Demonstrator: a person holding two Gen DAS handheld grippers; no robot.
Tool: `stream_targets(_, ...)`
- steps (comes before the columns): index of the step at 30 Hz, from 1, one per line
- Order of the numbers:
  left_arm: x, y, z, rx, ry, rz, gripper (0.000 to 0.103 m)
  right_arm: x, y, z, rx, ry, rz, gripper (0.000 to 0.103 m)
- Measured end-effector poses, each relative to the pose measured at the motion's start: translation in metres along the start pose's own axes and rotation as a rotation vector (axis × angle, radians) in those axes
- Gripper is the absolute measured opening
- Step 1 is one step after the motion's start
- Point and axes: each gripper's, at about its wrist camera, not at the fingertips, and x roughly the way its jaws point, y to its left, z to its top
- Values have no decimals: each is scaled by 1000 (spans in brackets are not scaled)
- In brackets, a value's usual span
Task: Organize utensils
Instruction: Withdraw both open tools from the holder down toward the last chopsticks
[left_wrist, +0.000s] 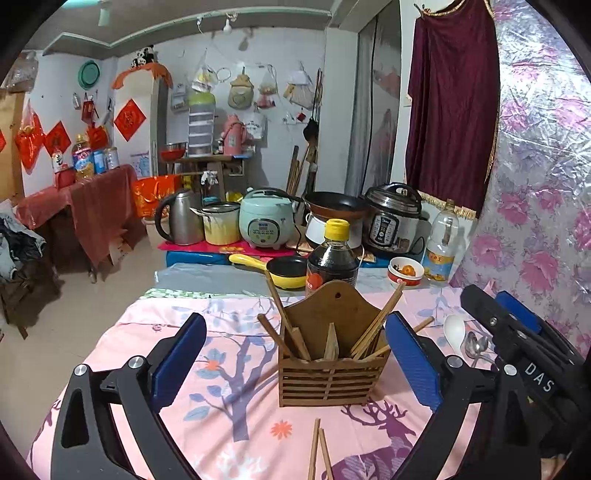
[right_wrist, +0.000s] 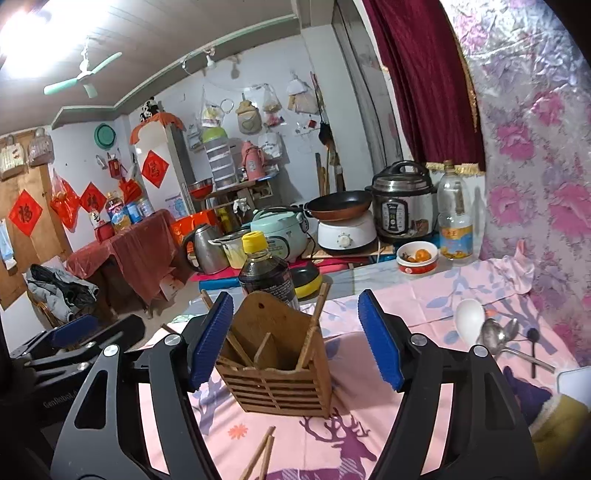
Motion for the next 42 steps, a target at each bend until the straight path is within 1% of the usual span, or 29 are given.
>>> stream_targets(6, -35, -2, -4, 1, -51, 12, 97, -29, -6, -2, 7, -10, -14, 71)
stream_targets(8, -45, -3, -8, 17, -65, 26, 97, -39, -4, -5, 1, -14, -17, 73)
stream_targets(10, -52, 0, -20, 44, -76, 56, 97, -48, -3, -8, 0, -19, -16, 76)
stream_targets(12, -56, 11, -48, 39, -87, 116, 97, -56, -1, -16, -6, -15, -2, 81)
stream_targets(14, -50, 20, -69, 38, -49, 136, 97, -61, -3, -31, -14, -11, 6, 89)
stream_targets(15, -42, 26, -81, 37, -9, 139, 97, -62, -6, -42, -15, -5, 4, 90)
stream_targets(16, -38, 31, -89, 32, 12, 143, 97, -60, -10, -60, -15, 24, -9, 90)
stream_targets(18, -24, 41, -105, 11, 69, 173, 97, -53, -16, -80, -20, 83, -10, 90)
stream_targets(19, -21, 44, -108, 4, 84, 177, 97, -48, -21, -97, -24, 131, -14, 90)
stream_targets(20, -18, 48, -111, -9, 95, 176, 97, -44, -24, -104, -27, 157, -26, 90)
stream_targets(21, -15, 51, -112, -27, 104, 173, 97, -37, -26, -113, -35, 200, -49, 90)
stream_targets(23, -13, 53, -113, -40, 111, 164, 97, -31, -25, -118, -50, 234, -36, 90)
stream_targets(26, -14, 53, -116, -27, 105, 177, 97, -30, -17, -119, -84, 240, -22, 90)
stream_targets(32, -9, 40, -121, 17, 113, 195, 97, -22, 1, -133, -165, 294, -23, 90)
stream_targets(35, -7, 39, -122, 23, 126, 200, 97, -18, 3, -139, -178, 313, -28, 90)
stream_targets(42, -6, 43, -120, -2, 132, 193, 97, -8, 1, -148, -171, 365, -33, 90)
